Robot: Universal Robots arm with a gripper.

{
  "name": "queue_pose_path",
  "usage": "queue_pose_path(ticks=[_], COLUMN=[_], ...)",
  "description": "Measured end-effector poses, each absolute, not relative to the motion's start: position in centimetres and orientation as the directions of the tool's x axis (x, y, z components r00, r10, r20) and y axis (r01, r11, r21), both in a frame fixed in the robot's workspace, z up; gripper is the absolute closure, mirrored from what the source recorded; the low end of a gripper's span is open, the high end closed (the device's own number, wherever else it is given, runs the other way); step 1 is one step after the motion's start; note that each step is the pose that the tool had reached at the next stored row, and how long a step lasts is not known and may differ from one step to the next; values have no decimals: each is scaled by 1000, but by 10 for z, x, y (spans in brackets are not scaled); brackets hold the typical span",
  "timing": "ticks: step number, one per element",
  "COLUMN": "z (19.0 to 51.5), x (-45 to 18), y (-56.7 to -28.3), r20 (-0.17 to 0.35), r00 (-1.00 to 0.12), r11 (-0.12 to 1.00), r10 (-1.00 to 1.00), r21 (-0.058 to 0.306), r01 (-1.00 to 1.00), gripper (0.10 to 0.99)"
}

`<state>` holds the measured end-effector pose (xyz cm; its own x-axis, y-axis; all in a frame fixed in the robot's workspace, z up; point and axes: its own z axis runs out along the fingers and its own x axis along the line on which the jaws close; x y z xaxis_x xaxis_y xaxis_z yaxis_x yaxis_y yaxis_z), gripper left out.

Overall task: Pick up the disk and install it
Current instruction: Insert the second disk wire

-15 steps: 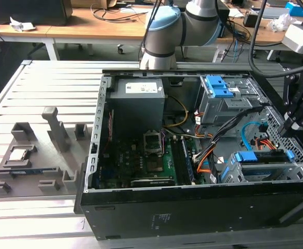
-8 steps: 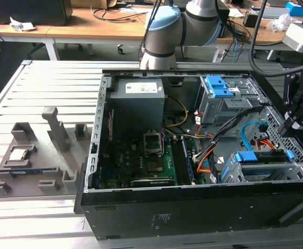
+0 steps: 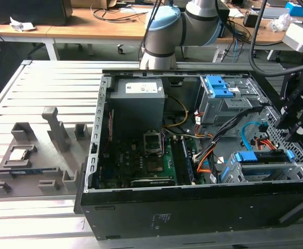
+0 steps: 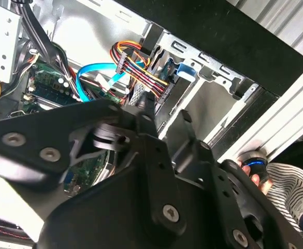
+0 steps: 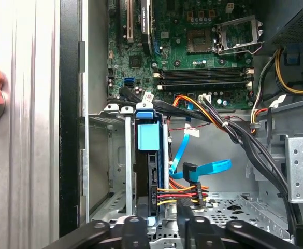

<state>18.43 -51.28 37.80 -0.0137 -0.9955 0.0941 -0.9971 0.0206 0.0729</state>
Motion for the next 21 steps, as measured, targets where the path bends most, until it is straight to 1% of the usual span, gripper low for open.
queue_pose_path(ticks=[1, 2, 4, 9, 17, 21], z=[378, 378, 378, 377, 375, 375], x=[184, 184, 184, 177, 147, 147], y=[-513, -513, -511, -493, -491, -491], r20=[94, 94, 95, 94, 93, 93], r00=[-14, -14, -14, -9, 3, 7], r11=[21, 21, 21, 16, 3, 0], r10=[-995, -995, -995, -996, -996, -996], r21=[73, 73, 73, 73, 73, 73], r01=[-997, -997, -997, -997, -997, -997], gripper=[729, 667, 667, 667, 667, 667])
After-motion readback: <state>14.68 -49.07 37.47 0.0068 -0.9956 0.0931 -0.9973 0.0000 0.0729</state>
